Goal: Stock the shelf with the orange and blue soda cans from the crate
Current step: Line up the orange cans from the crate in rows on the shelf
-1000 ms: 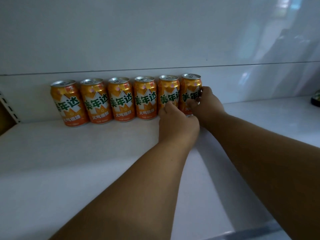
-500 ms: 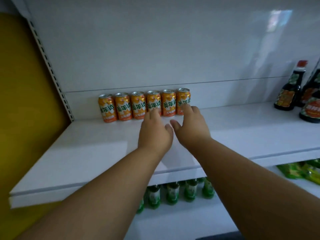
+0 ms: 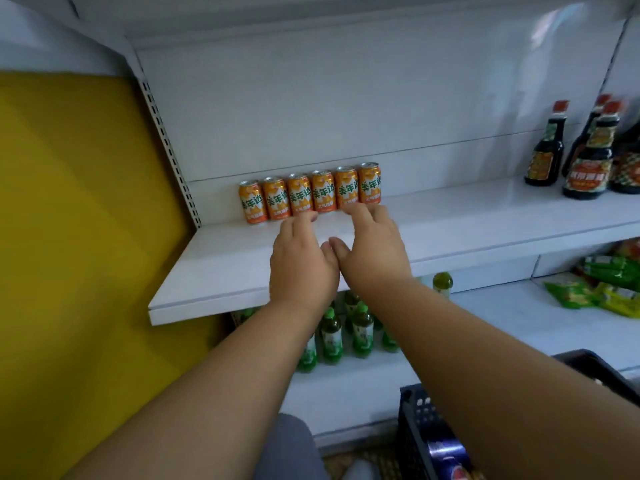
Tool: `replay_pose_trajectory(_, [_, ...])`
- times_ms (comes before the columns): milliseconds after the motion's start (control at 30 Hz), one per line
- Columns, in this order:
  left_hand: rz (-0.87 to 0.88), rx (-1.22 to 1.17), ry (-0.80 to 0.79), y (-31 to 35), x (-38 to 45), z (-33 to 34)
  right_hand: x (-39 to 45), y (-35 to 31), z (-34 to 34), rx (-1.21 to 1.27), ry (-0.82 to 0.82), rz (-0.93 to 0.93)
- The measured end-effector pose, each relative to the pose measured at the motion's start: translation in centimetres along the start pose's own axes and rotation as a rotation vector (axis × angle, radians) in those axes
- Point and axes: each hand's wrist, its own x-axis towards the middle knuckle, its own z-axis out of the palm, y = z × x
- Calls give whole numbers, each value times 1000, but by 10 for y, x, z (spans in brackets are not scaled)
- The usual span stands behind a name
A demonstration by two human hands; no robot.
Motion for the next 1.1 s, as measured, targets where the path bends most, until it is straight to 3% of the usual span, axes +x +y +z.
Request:
replay_pose_trajectory(167, [60,-112,-82,23,-64,30,-66,43,-29,13,62,80])
replay_pose_trajectory(433, [8,-256,-542,32,-199,156,-193,188,-36,-27,2,424])
replay_pose_trajectory(700, [-23,-141,-765,10,-237,256,-229,314,-5,-22,-52,859])
replay_pose_trajectory(967, [-108,-69,-963,-10,-252,325,-255,407,46,-254,-531,910])
replay_pose_trajectory(1100, [-189,-24,-1030,-15,-265,345,-277,429,71,-362,-991,826])
